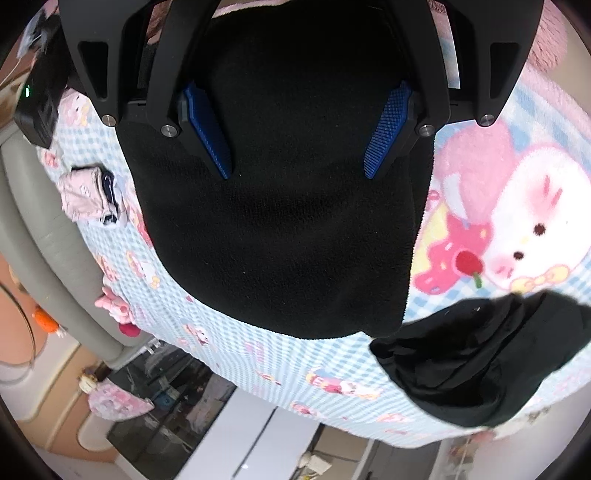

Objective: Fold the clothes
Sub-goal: 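Grasp the folded black jacket bundle with both grippers side by side, then lift the jacket bundle with both grippers and carry it toward the pink garment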

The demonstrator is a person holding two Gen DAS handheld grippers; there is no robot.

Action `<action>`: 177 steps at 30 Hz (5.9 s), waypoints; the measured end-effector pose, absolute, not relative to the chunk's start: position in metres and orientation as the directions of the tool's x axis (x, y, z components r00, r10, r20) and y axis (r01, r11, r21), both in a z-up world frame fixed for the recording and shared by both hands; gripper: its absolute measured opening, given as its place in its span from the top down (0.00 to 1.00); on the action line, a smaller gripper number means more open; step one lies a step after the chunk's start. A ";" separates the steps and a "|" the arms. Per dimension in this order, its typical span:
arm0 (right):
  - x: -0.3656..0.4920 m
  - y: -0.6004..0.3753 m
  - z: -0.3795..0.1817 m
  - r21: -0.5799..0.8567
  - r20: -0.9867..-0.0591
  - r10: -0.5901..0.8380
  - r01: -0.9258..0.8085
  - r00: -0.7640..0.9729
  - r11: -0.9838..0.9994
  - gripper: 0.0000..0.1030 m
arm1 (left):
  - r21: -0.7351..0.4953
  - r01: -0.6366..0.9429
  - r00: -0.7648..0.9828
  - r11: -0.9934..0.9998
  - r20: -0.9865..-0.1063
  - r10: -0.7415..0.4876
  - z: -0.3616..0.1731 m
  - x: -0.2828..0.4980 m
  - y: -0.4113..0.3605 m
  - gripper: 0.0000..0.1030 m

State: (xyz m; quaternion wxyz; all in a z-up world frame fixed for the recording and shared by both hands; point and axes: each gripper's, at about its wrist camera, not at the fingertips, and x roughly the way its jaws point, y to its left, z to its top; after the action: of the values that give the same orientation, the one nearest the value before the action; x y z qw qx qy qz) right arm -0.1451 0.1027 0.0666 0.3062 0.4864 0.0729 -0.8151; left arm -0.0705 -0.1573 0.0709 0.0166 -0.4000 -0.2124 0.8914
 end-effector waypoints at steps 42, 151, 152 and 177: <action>-0.165 0.070 0.125 0.070 -0.805 -0.356 0.520 -0.474 -0.851 0.22 | -0.408 0.172 -0.764 -0.897 -0.630 0.140 0.095 -0.044 -0.162 0.28; -0.290 0.511 0.295 0.415 -0.620 -0.321 0.048 -0.716 -0.909 0.00 | -0.862 -0.328 -0.282 -0.387 -0.302 0.911 0.174 -0.357 0.367 0.09; -0.305 0.522 0.292 0.375 -0.642 -0.280 0.025 -0.714 -0.927 0.00 | -0.861 -0.294 -0.288 -0.415 -0.334 0.897 0.159 -0.370 0.384 0.09; -0.289 0.572 0.218 0.050 -0.695 -0.009 -0.036 -0.719 -0.998 0.05 | -0.777 -0.336 -0.257 -0.532 -0.468 0.846 0.155 -0.390 0.445 0.00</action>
State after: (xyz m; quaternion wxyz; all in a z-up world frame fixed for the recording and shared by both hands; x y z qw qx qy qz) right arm -0.2886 0.5716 0.2178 -0.0073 0.3745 -0.0297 -0.9267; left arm -0.3896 0.4450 0.1548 0.3974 -0.4620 -0.2758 0.7434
